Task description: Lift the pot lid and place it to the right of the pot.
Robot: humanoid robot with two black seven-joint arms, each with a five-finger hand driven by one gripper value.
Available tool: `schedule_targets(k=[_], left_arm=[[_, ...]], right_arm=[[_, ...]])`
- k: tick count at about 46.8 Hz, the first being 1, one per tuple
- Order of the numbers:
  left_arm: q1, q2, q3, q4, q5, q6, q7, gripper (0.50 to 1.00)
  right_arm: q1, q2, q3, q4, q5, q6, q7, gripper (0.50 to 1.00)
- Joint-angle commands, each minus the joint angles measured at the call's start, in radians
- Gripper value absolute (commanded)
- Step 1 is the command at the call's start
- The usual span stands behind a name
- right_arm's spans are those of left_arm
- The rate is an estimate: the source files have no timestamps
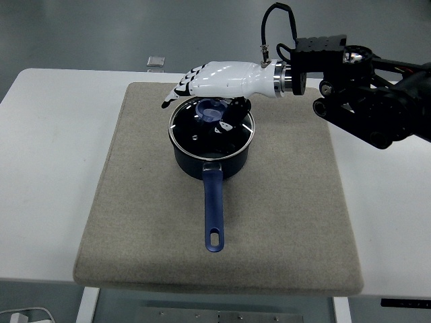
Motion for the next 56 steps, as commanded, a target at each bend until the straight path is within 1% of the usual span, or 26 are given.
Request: schedule_targets(k=[1, 9, 15, 24, 42, 56], left_arm=[[0.0, 0.0, 0.001, 0.0, 0.0, 0.0, 0.0, 1.0], [0.0, 0.0, 0.001, 0.0, 0.0, 0.0, 0.0, 1.0], [0.0, 0.0, 0.001, 0.0, 0.0, 0.0, 0.0, 1.0], [0.0, 0.0, -0.001, 0.0, 0.0, 0.0, 0.0, 1.0], [0.0, 0.0, -0.001, 0.0, 0.0, 0.0, 0.0, 1.0], [0.0, 0.0, 0.001, 0.0, 0.0, 0.0, 0.0, 1.0]], right_arm=[[0.004, -0.003, -0.015, -0.014, -0.01, -0.01, 0.0, 0.903], [0.006, -0.004, -0.018, -0.021, -0.031, -0.019, 0.0, 0.903], [0.006, -0.006, -0.019, -0.041, -0.05, -0.036, 0.0, 0.903], [0.008, -0.012, -0.033, -0.042, -0.074, -0.06, 0.0, 0.903], [0.001, -0.009, -0.041, -0.06, -0.094, -0.063, 0.0, 0.903], [0.003, -0.01, -0.074, -0.077, -0.099, -0.099, 0.0, 0.903]])
